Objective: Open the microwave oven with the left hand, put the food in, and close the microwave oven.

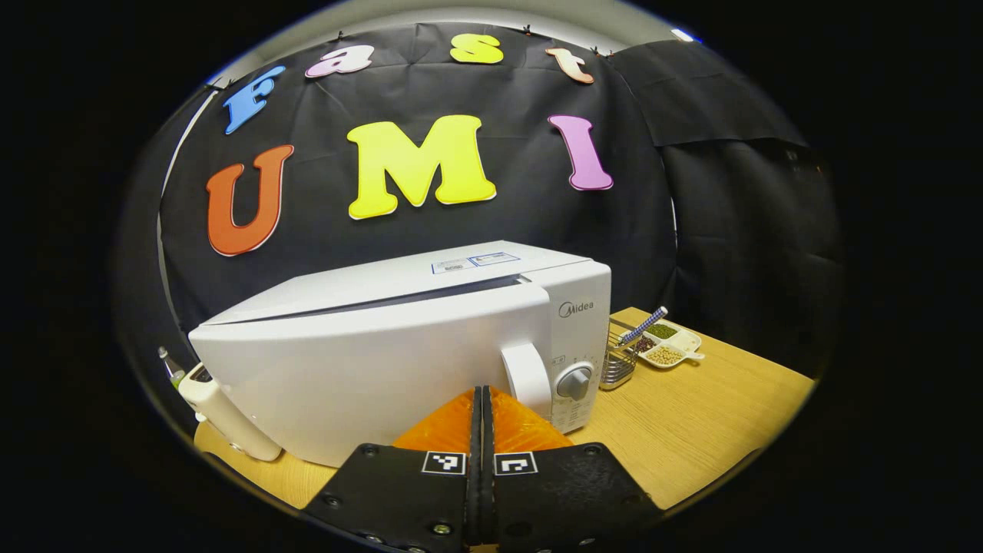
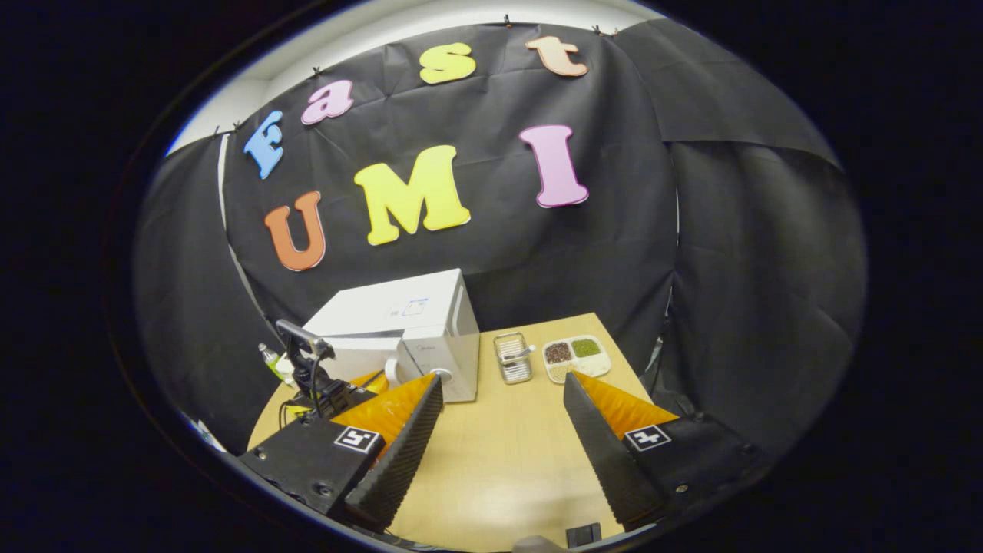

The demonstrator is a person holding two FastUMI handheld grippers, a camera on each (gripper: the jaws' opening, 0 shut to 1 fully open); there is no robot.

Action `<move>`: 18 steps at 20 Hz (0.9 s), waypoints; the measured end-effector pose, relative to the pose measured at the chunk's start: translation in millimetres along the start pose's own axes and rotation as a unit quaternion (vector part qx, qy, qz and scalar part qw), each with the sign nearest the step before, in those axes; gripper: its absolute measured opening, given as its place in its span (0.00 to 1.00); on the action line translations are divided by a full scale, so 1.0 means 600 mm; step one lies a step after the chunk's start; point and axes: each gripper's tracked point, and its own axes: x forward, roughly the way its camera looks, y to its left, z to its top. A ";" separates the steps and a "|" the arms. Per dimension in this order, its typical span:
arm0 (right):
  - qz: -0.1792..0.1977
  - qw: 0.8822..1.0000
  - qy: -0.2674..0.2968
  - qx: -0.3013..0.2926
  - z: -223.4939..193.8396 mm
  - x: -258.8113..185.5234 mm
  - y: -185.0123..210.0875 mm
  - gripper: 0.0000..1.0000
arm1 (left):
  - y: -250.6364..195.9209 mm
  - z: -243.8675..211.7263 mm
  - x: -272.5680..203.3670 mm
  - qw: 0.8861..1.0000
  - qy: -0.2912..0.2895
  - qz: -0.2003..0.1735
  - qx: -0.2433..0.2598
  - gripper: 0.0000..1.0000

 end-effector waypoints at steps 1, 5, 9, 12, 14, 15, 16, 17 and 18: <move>-0.002 1.000 0.001 -0.001 0.001 0.000 -0.002 1.00 | 0.000 0.001 0.004 1.000 0.001 0.001 -0.003 0.00; -0.007 1.000 0.001 -0.001 0.004 0.001 -0.011 1.00 | 0.008 0.007 0.024 1.000 0.005 0.012 -0.012 0.00; -0.008 1.000 0.002 0.002 0.003 0.002 -0.017 1.00 | 0.005 0.008 0.020 1.000 0.006 0.007 -0.019 0.00; -0.006 1.000 0.004 0.009 0.001 -0.001 -0.014 1.00 | 0.009 0.010 0.027 1.000 0.006 0.012 -0.019 0.00; -0.005 1.000 0.003 0.008 0.000 -0.003 -0.010 1.00 | 0.010 0.013 0.040 0.999 0.016 0.016 -0.032 0.00; -0.004 1.000 0.003 0.006 0.000 -0.005 -0.006 1.00 | 0.008 0.012 0.035 0.999 0.019 0.017 -0.041 0.00; -0.002 1.000 0.000 0.005 0.002 -0.007 -0.001 1.00 | 0.005 0.006 0.034 0.999 0.024 0.015 -0.045 0.00; -0.002 1.000 -0.003 0.005 0.004 -0.009 0.000 1.00 | 0.002 0.012 0.028 0.998 0.024 0.010 -0.050 0.00; -0.002 1.000 -0.005 0.004 0.002 -0.011 0.004 1.00 | 0.003 0.010 0.027 0.998 0.025 0.008 -0.052 0.00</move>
